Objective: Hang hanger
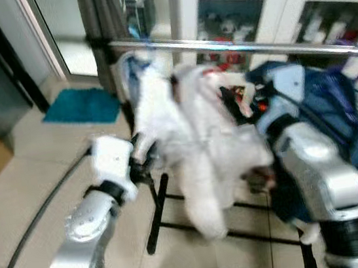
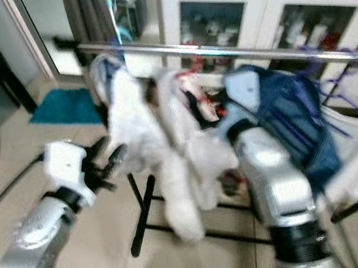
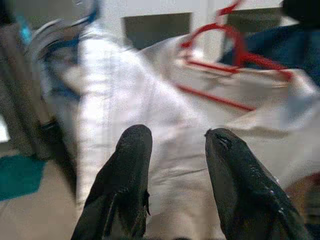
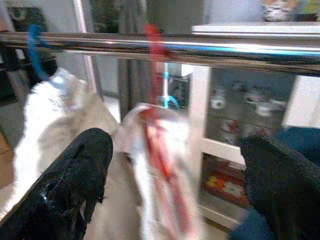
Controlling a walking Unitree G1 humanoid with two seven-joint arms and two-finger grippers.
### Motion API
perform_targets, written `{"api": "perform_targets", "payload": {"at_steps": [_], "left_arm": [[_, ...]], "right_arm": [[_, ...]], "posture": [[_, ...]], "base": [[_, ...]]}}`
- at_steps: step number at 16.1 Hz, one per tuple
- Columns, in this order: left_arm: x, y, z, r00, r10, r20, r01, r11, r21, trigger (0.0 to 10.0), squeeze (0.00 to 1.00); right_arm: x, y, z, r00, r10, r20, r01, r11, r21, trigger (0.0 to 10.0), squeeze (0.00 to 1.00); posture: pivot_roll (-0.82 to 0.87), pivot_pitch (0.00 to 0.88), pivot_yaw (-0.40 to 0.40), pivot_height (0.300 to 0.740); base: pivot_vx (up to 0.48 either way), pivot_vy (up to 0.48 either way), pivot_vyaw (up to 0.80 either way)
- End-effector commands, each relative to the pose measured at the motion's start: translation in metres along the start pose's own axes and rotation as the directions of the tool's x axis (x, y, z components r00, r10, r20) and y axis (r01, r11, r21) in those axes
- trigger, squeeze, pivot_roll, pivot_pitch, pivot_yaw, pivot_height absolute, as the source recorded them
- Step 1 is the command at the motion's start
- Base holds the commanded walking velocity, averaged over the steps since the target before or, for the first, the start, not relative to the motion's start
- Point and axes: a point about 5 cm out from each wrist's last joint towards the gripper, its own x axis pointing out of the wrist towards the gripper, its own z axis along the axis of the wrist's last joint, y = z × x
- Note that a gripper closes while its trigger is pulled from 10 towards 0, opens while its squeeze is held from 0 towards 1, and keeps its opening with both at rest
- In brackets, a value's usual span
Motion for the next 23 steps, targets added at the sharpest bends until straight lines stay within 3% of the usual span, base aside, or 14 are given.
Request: {"api": "perform_targets", "payload": {"at_steps": [1, 4, 8, 9, 10, 16, 17, 18, 19, 23], "left_arm": [[-0.003, 0.002, 0.001, 1.000, -0.011, -0.005, 0.011, 1.000, 0.025, 10.0, 0.00], [-0.004, 0.001, 0.001, 0.996, -0.089, -0.014, 0.089, 0.995, 0.037, 10.0, 0.00], [-0.006, -0.001, -0.001, 0.987, -0.158, -0.041, 0.160, 0.986, 0.051, 10.0, 0.00], [-0.006, -0.002, -0.002, 0.985, -0.165, -0.043, 0.167, 0.985, 0.051, 10.0, 0.00], [-0.006, -0.002, -0.002, 0.984, -0.173, -0.044, 0.175, 0.983, 0.050, 10.0, 0.00], [-0.006, -0.003, -0.002, 0.983, -0.176, -0.042, 0.178, 0.983, 0.040, 10.0, 0.00], [-0.006, -0.003, -0.002, 0.983, -0.179, -0.042, 0.180, 0.983, 0.041, 10.0, 0.00], [-0.005, -0.003, -0.002, 0.983, -0.180, -0.042, 0.181, 0.983, 0.041, 10.0, 0.00], [-0.005, -0.003, -0.002, 0.983, -0.180, -0.041, 0.181, 0.983, 0.041, 10.0, 0.00], [-0.005, -0.003, -0.002, 0.983, -0.177, -0.043, 0.178, 0.983, 0.043, 10.0, 0.00]], "right_arm": [[0.007, 0.005, 0.001, 0.999, 0.029, -0.021, -0.029, 1.000, -0.009, 10.0, 1.00], [0.026, 0.005, 0.000, 0.993, 0.077, -0.088, -0.080, 0.996, -0.036, 10.0, 1.00], [0.059, -0.018, 0.001, 0.983, -0.016, -0.181, -0.004, 0.994, -0.111, 10.0, 1.00], [0.068, -0.018, 0.002, 0.981, 0.017, -0.194, -0.036, 0.995, -0.096, 10.0, 1.00], [0.078, -0.018, 0.005, 0.979, 0.033, -0.200, -0.053, 0.994, -0.095, 10.0, 0.00], [0.086, -0.015, -0.009, 0.952, 0.108, -0.288, -0.125, 0.991, -0.044, 10.0, 0.00], [0.086, -0.014, -0.013, 0.944, 0.120, -0.307, -0.137, 0.990, -0.037, 7.1, 0.00], [0.086, -0.014, -0.016, 0.941, 0.120, -0.316, -0.135, 0.990, -0.027, 2.7, 0.00], [0.086, -0.015, -0.017, 0.942, 0.115, -0.316, -0.127, 0.992, -0.020, 0.0, 0.00], [0.089, -0.014, -0.018, 0.943, 0.117, -0.311, -0.124, 0.992, -0.002, 0.0, 0.00]], "posture": [[-0.07, 0.068, -0.003, 0.740], [-0.06, 0.054, 0.009, 0.740], [-0.05, 0.041, 0.008, 0.740], [-0.05, 0.042, 0.007, 0.740], [-0.05, 0.044, 0.004, 0.740], [-0.05, 0.048, -0.004, 0.740], [-0.05, 0.049, -0.002, 0.740], [-0.05, 0.051, -0.004, 0.740], [-0.05, 0.052, -0.005, 0.740], [-0.05, 0.053, -0.010, 0.740]], "base": [[0.000, 0.000, 0.00], [0.000, 0.000, 0.00], [0.000, 0.000, 0.00], [0.000, 0.000, 0.00], [0.000, 0.000, 0.00], [0.000, 0.000, 0.00], [0.000, 0.000, 0.00], [0.000, 0.000, 0.00], [0.000, 0.000, 0.00], [0.000, 0.000, 0.00]]}}
